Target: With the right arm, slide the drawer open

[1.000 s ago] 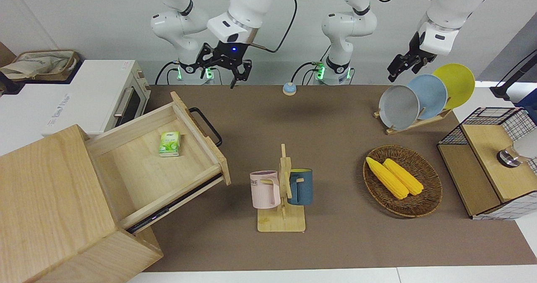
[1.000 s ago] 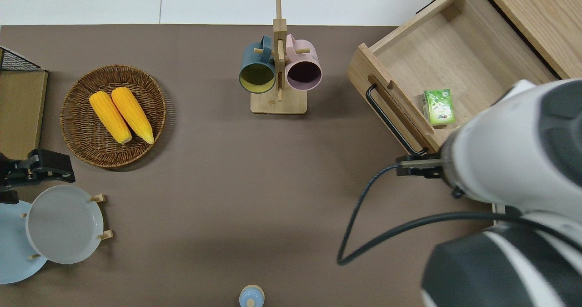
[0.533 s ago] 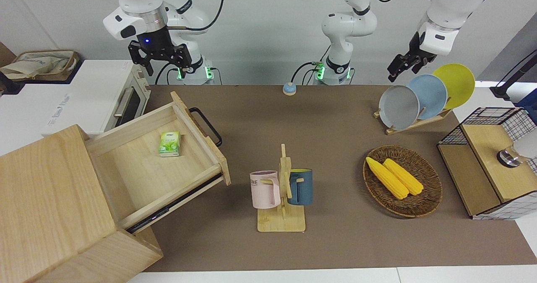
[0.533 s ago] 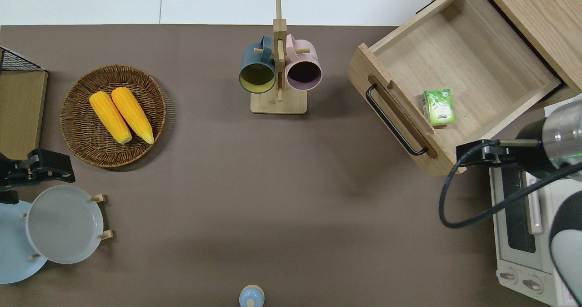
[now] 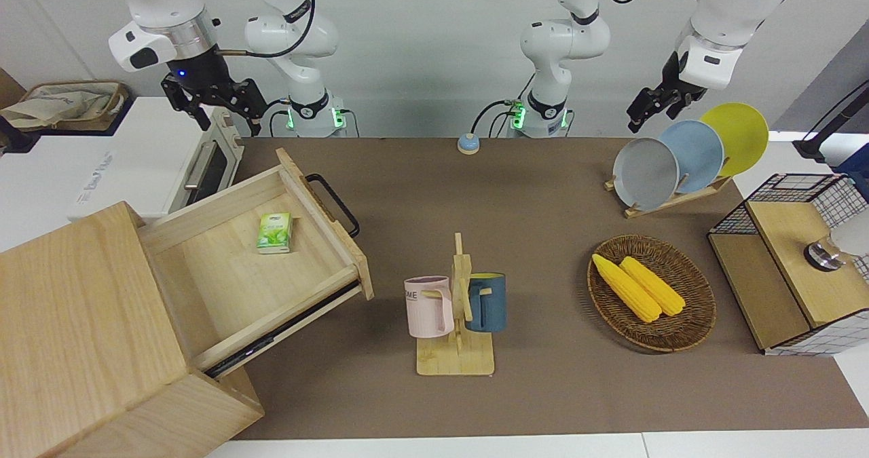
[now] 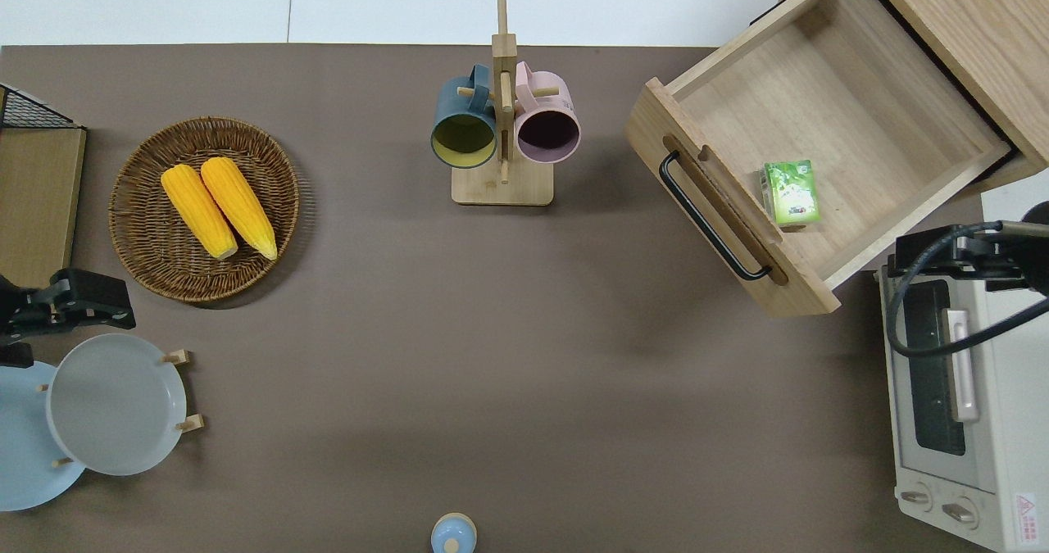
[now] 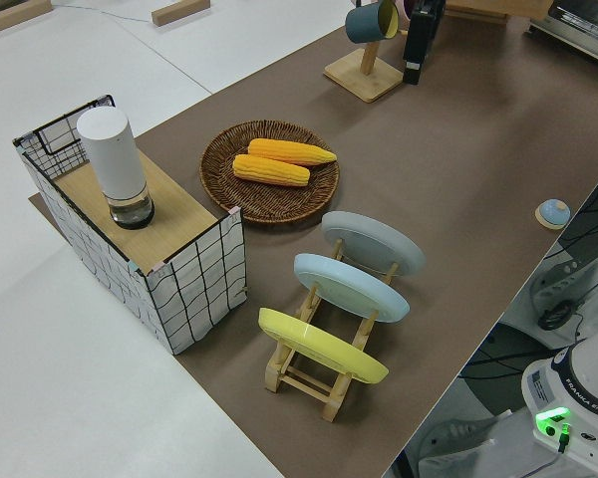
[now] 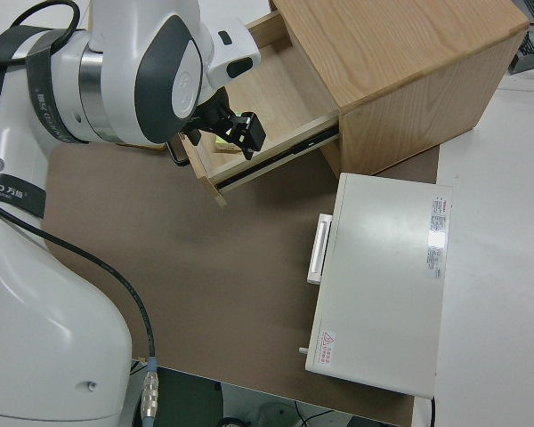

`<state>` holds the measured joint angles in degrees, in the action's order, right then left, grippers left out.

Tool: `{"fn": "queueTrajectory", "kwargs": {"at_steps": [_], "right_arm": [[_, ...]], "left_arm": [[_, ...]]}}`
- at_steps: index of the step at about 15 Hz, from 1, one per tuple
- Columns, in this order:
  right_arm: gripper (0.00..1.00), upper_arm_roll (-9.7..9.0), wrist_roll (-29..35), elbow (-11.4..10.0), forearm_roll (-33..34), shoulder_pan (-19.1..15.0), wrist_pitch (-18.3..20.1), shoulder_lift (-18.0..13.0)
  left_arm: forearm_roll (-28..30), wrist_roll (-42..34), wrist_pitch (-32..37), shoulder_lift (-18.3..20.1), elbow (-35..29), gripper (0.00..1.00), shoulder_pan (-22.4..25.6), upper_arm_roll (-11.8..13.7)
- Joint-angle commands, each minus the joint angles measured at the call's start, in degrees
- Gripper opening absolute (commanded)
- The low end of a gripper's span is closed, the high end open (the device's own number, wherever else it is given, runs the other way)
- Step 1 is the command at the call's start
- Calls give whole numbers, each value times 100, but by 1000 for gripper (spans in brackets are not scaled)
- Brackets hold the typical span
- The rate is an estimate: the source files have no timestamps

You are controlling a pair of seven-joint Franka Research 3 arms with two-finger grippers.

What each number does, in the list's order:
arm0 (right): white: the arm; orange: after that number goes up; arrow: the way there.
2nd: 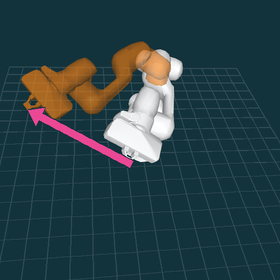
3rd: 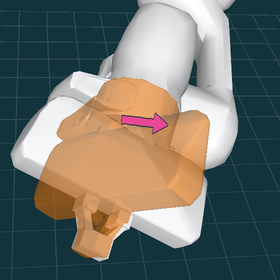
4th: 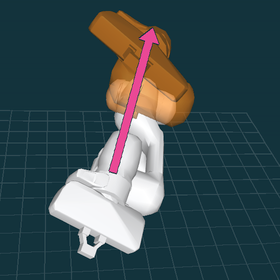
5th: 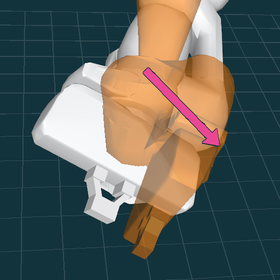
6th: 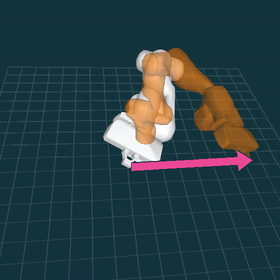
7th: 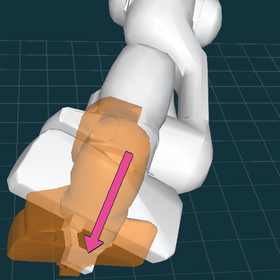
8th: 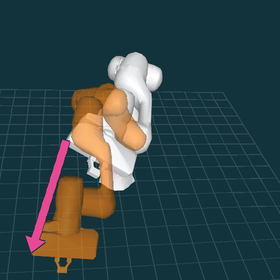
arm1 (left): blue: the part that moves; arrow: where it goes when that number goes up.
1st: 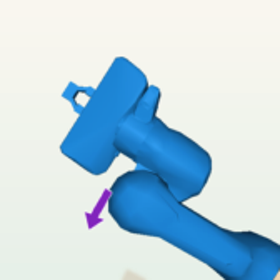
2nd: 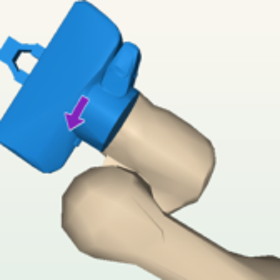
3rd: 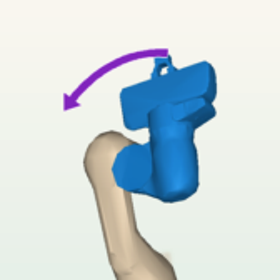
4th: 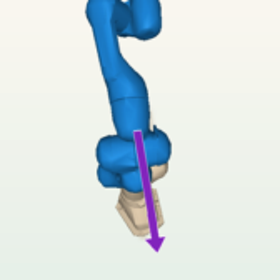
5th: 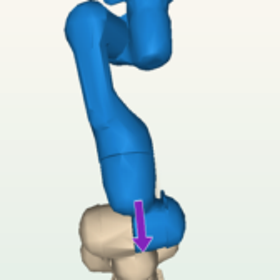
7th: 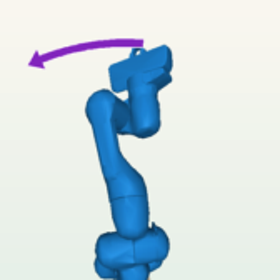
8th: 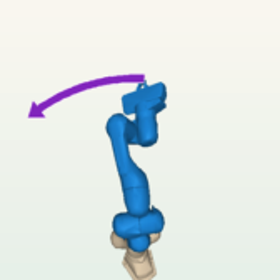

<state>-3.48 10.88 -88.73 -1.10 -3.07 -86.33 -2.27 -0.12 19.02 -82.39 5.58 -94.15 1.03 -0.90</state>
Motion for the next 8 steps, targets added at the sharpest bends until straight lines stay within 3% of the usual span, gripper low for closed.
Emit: {"fn": "queueTrajectory", "kwargs": {"at_steps": [1,5,8], "right_arm": [[992,40,-68,-100,-66,-27,-130,-46],[992,5,-68,66,109,-27,-130,51],[992,-65,-68,67,259,-71,-139,69]], "left_arm": [[21,-56,12,49,2,993,-24,29],[21,-56,12,49,2,993,-24,29],[21,-56,12,49,2,993,-24,29]]}}
